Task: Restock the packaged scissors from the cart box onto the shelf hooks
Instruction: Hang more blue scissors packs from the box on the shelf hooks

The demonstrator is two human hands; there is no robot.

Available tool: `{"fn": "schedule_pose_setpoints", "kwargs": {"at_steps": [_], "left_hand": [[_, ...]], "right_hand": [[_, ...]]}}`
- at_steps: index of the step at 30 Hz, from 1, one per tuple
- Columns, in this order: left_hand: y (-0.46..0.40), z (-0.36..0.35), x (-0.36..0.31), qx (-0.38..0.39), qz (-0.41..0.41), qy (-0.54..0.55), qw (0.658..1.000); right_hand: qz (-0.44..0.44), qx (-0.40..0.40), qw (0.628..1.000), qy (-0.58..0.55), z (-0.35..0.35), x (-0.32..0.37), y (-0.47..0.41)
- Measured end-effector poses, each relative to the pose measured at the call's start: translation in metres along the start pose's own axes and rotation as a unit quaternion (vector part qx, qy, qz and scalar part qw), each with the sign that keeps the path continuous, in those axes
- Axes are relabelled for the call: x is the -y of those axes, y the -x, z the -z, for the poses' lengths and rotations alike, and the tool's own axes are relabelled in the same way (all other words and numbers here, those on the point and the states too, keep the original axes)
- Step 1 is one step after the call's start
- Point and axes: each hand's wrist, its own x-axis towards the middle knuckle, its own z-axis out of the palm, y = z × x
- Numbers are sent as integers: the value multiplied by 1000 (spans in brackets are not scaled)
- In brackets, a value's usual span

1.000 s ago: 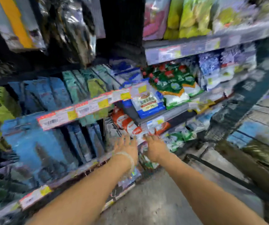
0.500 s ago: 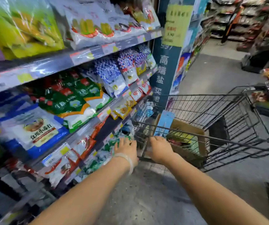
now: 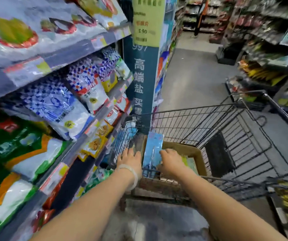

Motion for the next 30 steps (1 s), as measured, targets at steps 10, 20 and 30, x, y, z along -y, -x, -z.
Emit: {"fn": "schedule_pose_setpoints", "kwargs": {"at_steps": [10,20,30], "left_hand": [[-138,-9,5,101,-28,13,994],[-240,-66,12,213,39,59,975],[-318,-103,-2,226,90,117,963]], "right_hand": [[-103,107,983,-109,-31,-30,-117],[-191,189,935,-230,-105,-83,-245],[-283,180,881,-335,-173,-103,-308]]}}
